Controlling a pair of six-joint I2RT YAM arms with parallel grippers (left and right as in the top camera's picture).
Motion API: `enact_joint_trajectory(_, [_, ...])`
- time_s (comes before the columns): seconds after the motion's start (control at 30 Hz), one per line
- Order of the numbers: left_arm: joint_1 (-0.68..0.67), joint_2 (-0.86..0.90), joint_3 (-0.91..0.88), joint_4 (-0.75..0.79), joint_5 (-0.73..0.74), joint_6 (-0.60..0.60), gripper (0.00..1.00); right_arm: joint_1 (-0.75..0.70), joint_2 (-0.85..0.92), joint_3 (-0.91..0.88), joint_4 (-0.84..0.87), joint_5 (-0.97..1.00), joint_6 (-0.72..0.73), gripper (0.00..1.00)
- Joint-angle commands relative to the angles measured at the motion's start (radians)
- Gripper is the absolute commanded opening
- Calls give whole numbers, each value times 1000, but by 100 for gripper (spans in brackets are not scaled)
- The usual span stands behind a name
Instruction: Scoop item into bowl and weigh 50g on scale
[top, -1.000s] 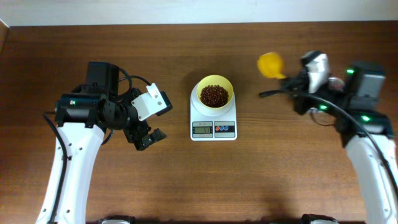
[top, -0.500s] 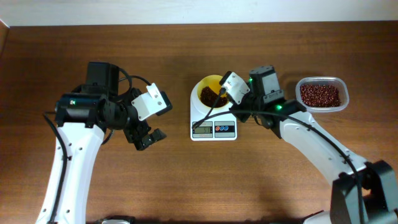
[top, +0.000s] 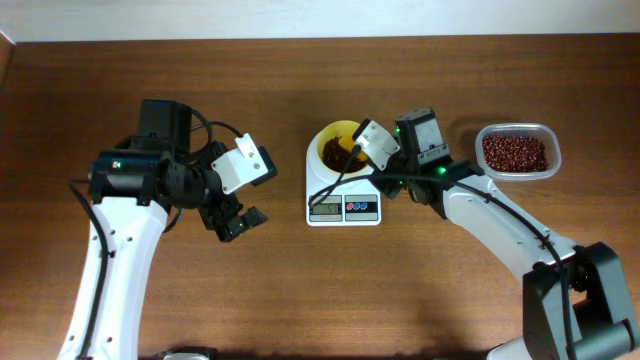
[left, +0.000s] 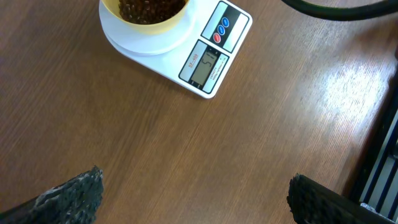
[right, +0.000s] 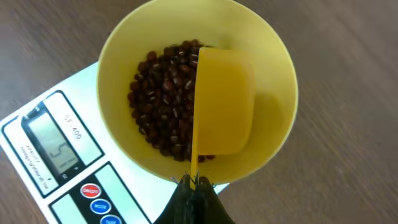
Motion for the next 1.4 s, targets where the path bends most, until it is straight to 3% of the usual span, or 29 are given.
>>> enact_joint_trajectory(0.0, [0, -13, 16, 2, 18, 16, 99, 5, 10, 6, -1, -52, 3, 4])
enact_joint_trajectory(0.37, [0, -13, 16, 2, 18, 16, 99, 4, 9, 6, 17, -224, 197, 4])
enact_joint_trajectory(0.7, [0, -13, 16, 2, 18, 16, 99, 3, 9, 6, 18, -262, 239, 4])
enact_joint_trajectory(0.87, [0, -13, 16, 2, 18, 16, 99, -50, 9, 7, 33, -270, 406, 4])
enact_joint_trajectory(1.13, [0, -13, 16, 2, 18, 16, 99, -161, 8, 7, 58, -583, 469, 4])
enact_joint_trajectory(1.37, [0, -13, 16, 2, 18, 16, 99, -220, 2, 9, 119, -686, 487, 4])
